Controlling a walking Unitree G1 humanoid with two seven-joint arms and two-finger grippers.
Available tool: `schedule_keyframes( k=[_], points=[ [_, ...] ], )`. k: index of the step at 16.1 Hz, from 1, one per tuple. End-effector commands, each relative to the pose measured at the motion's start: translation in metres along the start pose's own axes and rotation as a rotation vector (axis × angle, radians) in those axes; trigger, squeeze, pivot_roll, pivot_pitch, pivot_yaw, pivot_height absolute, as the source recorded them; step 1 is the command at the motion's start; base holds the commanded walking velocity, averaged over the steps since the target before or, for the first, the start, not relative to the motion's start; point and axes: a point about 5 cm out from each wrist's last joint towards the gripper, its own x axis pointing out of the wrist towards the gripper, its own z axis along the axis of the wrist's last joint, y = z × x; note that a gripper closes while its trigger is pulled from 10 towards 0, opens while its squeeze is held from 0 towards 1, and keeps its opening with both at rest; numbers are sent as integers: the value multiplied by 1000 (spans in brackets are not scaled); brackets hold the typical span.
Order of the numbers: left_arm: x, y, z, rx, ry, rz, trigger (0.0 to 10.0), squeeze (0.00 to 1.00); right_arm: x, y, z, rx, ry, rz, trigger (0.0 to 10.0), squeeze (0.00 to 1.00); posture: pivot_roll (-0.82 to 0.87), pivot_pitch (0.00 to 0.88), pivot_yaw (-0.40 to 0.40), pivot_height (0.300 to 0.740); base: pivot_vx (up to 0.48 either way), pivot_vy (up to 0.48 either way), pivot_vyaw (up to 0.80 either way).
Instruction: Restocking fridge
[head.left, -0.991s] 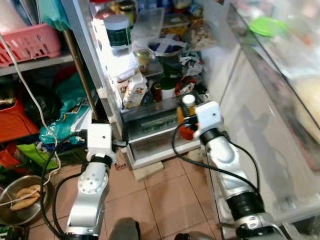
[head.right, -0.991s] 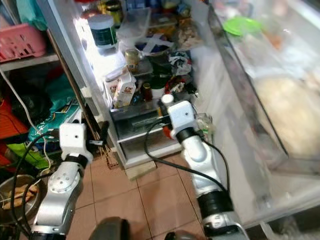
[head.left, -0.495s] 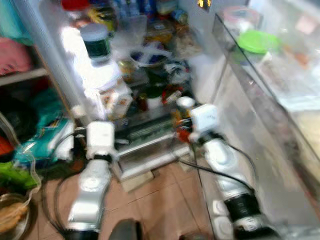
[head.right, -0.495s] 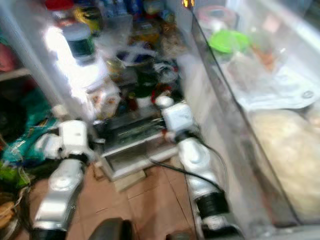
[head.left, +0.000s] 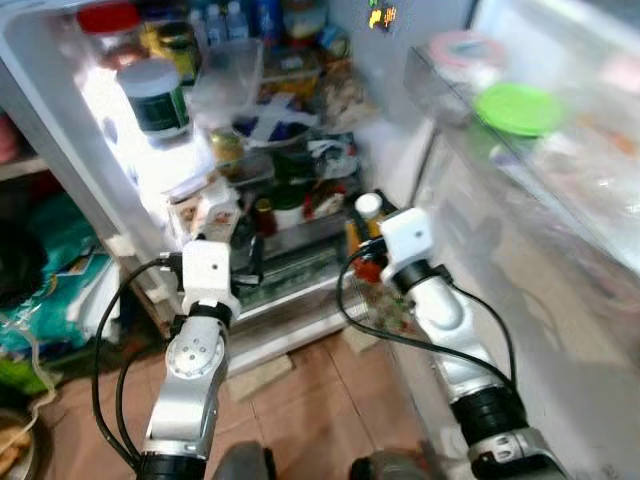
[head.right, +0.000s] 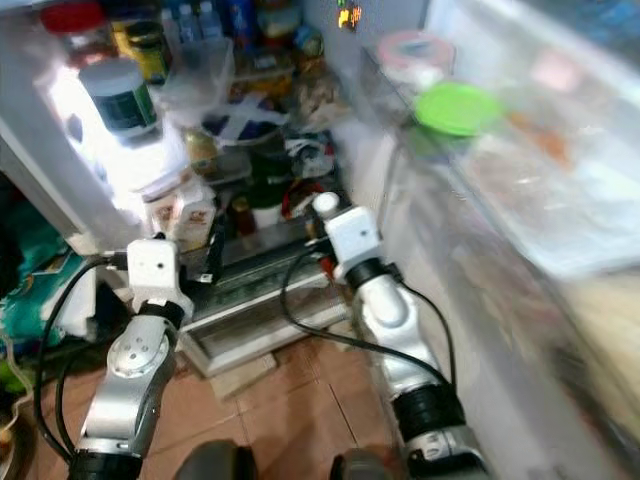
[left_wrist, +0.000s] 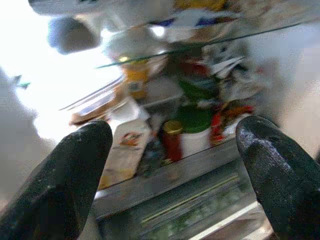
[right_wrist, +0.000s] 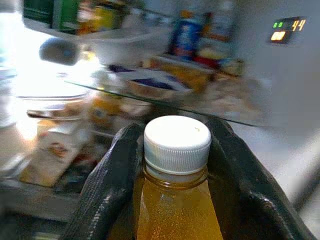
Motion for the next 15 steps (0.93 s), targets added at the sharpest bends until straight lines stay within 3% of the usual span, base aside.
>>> schedule_keyframes(
  k=[1,5,11,15],
  points=[
    [-1,-1,-4,8,23,4,10000,0,3,-2,10,-20,-49,2,10000,0,87,72,8,740,0,0,600],
    [-1,-1,-7,17,37,22,10000,0,2,2,11,-21,-55,20,10000,0,88,75,7,740,0,0,388],
    [-2,-2,-5,15,17,3,10000,0,1,5,10,-24,-56,29,10000,0,84,78,10,740,0,0,758],
    [-4,0,-6,13,15,0,10000,0,-2,5,9,-16,-46,11,10000,0,84,74,11,740,127,0,0]
  ],
)
